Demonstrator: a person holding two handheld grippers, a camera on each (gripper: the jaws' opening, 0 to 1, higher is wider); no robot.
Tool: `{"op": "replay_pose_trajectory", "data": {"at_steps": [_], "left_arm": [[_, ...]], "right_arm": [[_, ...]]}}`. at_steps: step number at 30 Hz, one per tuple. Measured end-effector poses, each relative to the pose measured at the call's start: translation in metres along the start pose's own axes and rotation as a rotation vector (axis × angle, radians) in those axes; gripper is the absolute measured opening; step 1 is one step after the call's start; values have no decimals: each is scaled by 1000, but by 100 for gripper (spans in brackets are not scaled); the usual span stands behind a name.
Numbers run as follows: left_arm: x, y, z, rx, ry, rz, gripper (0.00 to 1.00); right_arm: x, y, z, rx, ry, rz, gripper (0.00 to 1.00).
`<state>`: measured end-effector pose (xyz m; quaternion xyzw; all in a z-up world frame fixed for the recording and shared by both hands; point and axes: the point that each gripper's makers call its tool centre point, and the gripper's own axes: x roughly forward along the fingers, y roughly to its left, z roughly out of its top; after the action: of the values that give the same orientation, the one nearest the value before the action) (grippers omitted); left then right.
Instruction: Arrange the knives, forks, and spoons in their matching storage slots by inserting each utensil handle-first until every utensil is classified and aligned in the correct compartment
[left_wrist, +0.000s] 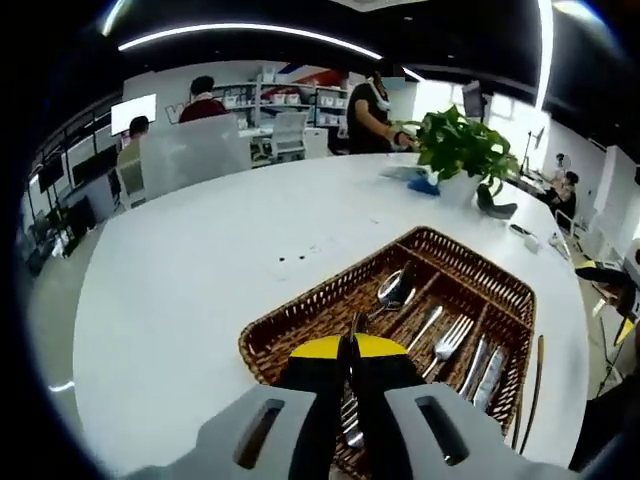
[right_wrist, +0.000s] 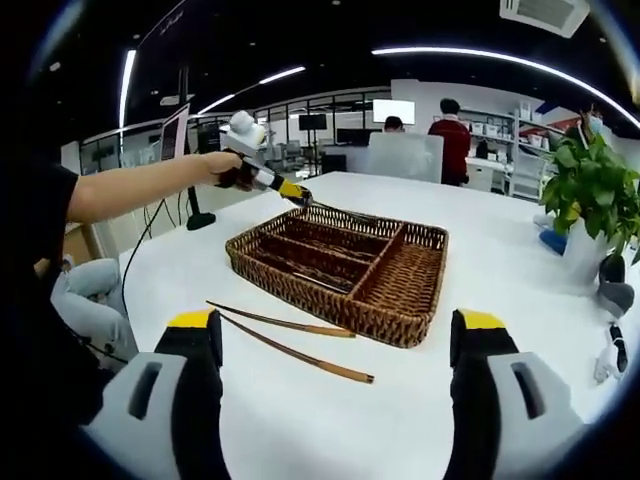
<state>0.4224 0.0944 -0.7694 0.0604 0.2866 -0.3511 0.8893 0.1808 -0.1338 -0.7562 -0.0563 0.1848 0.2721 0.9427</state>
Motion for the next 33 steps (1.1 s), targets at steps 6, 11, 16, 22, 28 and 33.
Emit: {"op": "replay_pose_trajectory", "data": {"at_steps": [6, 11, 16, 22, 28, 33], "left_arm": [[9, 10, -6, -4, 10, 14, 1], [19, 13, -2, -15, -2, 0, 1], [33, 17, -3, -24, 13, -14, 1], [44, 16, -3, -44, 18, -50, 1], [52, 21, -2, -62, 52, -29, 3], [60, 29, -11, -43, 99, 35, 6]], "right_arm": [[5, 2, -5, 1, 13, 11, 97], [8, 0, -6, 5, 17, 12, 97], [11, -4, -9, 10, 27, 8, 97], [12, -5, -11, 7, 35, 8, 96], [16, -5, -9, -11, 45, 9, 96], [18, -5, -8, -6, 38, 9, 95]]}}
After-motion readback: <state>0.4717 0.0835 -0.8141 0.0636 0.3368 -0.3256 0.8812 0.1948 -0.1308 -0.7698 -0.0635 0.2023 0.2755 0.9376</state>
